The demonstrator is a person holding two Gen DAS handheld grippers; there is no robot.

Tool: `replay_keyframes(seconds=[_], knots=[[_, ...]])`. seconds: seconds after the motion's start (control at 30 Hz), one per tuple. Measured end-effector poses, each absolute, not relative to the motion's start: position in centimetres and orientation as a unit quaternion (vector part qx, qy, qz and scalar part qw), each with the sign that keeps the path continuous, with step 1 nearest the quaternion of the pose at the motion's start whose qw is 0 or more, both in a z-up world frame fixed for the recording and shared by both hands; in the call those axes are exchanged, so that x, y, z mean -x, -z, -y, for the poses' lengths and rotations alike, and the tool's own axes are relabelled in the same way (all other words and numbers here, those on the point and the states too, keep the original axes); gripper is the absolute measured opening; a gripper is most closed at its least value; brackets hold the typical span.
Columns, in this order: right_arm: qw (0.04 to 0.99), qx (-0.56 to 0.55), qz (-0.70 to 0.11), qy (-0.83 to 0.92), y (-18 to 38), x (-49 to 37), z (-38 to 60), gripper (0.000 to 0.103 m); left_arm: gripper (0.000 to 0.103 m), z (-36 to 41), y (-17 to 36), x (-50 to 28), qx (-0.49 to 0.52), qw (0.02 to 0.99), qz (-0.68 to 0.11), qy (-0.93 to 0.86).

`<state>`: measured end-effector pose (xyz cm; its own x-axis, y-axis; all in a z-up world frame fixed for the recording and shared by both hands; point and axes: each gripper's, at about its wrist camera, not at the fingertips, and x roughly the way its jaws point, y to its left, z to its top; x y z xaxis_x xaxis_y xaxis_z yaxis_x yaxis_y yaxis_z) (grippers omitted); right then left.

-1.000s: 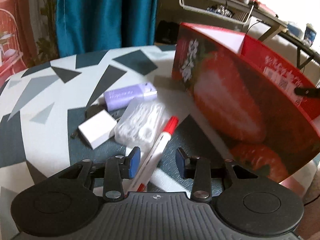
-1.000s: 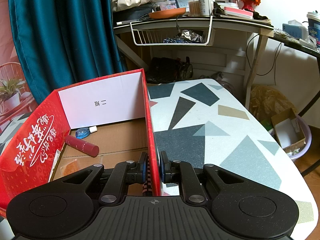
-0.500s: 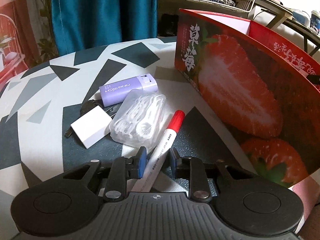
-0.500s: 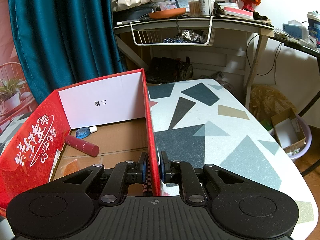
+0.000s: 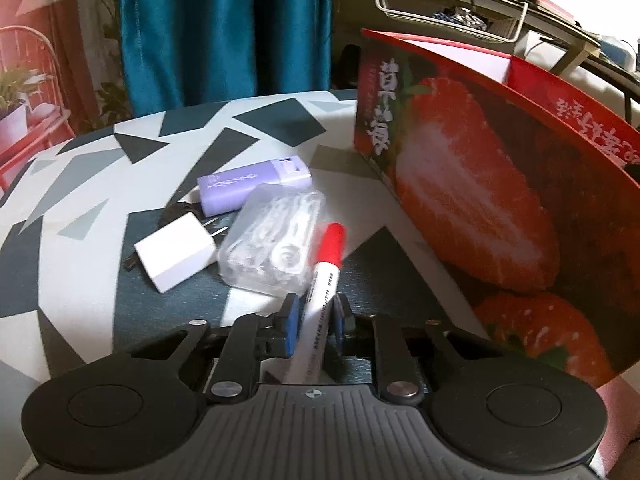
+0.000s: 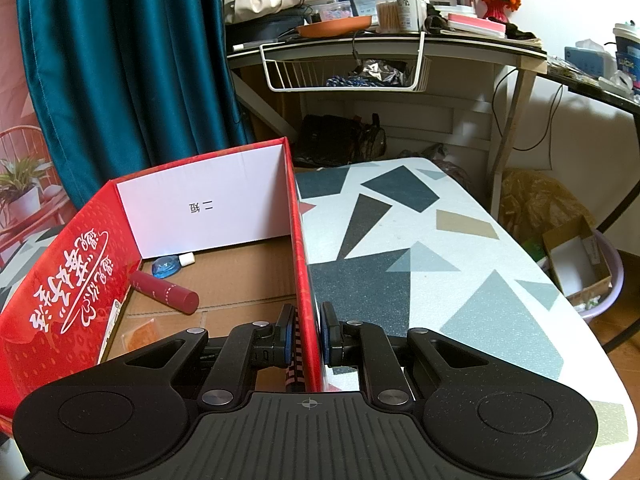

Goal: Organize rigid objects
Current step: 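Close the left gripper on the red-capped white marker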

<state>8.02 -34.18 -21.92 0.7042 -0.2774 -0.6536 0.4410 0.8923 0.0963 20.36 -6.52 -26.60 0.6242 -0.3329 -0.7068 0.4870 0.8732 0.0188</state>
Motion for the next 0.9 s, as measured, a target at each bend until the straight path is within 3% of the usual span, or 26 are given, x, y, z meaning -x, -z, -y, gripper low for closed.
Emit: replay_keyframes(seconds=[0.9], knots=[[0.915,-0.114,-0.331,0.199,21.88,-8.03,33.89,0.012,0.017,6.62,27.11,-19.64,-0.104,0.897,-0.356,0.24]])
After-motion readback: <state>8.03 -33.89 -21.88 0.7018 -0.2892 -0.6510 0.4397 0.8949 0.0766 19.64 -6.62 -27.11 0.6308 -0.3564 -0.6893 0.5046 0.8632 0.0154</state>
